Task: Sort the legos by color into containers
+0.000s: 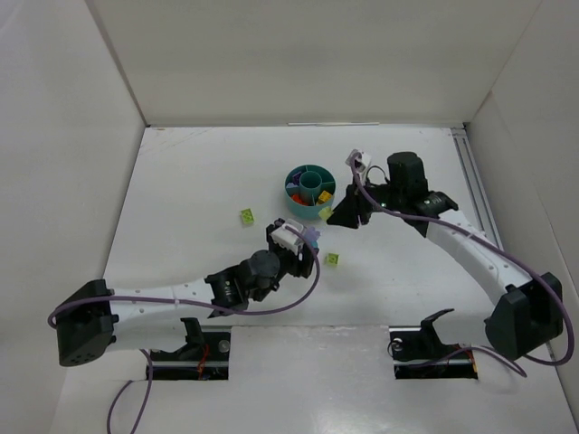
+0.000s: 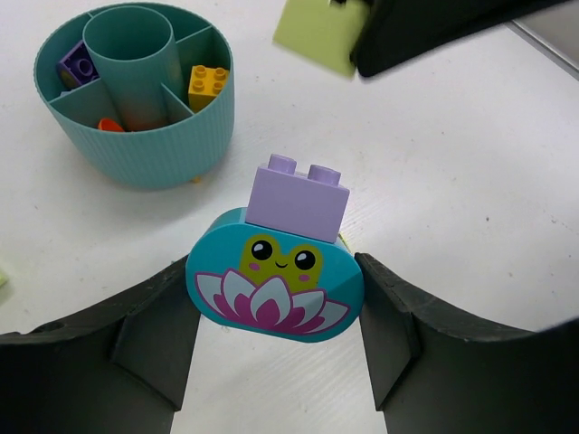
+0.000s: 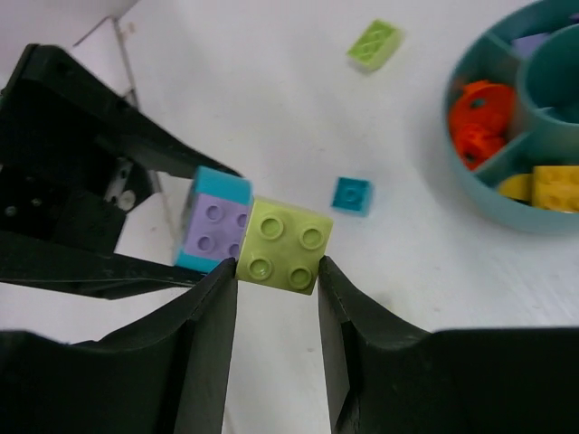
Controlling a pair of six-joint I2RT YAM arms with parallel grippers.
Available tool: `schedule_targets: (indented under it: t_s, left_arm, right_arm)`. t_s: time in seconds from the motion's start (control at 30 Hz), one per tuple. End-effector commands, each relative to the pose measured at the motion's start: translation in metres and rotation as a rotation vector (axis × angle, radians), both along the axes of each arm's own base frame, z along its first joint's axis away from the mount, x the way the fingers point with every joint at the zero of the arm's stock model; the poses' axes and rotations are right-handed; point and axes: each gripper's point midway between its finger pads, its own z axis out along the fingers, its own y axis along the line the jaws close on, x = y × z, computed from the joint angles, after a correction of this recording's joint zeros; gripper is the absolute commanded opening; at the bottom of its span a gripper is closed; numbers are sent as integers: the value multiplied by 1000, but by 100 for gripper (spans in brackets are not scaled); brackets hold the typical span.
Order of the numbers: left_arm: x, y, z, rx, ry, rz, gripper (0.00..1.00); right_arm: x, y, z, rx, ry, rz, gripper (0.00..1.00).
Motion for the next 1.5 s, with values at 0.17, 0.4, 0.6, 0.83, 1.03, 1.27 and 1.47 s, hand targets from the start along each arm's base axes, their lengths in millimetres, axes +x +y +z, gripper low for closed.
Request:
schedule_targets:
  t_s: [0.17, 0.4, 0.6, 0.83, 1.03, 1.27, 1.47]
  left_arm:
    - [-3, 4, 11, -74, -3, 14, 18]
    - [10, 37, 21, -141, 92, 254, 18]
    - [35, 66, 61, -248, 140, 389, 22]
    - [84, 101, 86, -329, 161, 483, 24]
    - [125, 127, 66, -329, 227, 493, 18]
    - [136, 141, 61, -285, 185, 551, 19]
    - [144, 136, 44, -245, 212, 536, 20]
  right_arm:
    - [25, -19, 38, 10, -191, -86, 7]
    - [64, -42, 45, -186, -398, -193, 8]
    - [98, -39, 58, -262, -581, -156, 11]
    - [141, 1, 62, -304, -729, -14, 11]
    - [170, 37, 42, -374, -763, 106, 11]
    - [200, 37, 23, -463, -757, 94, 11]
    - [216, 26, 10, -561, -744, 58, 11]
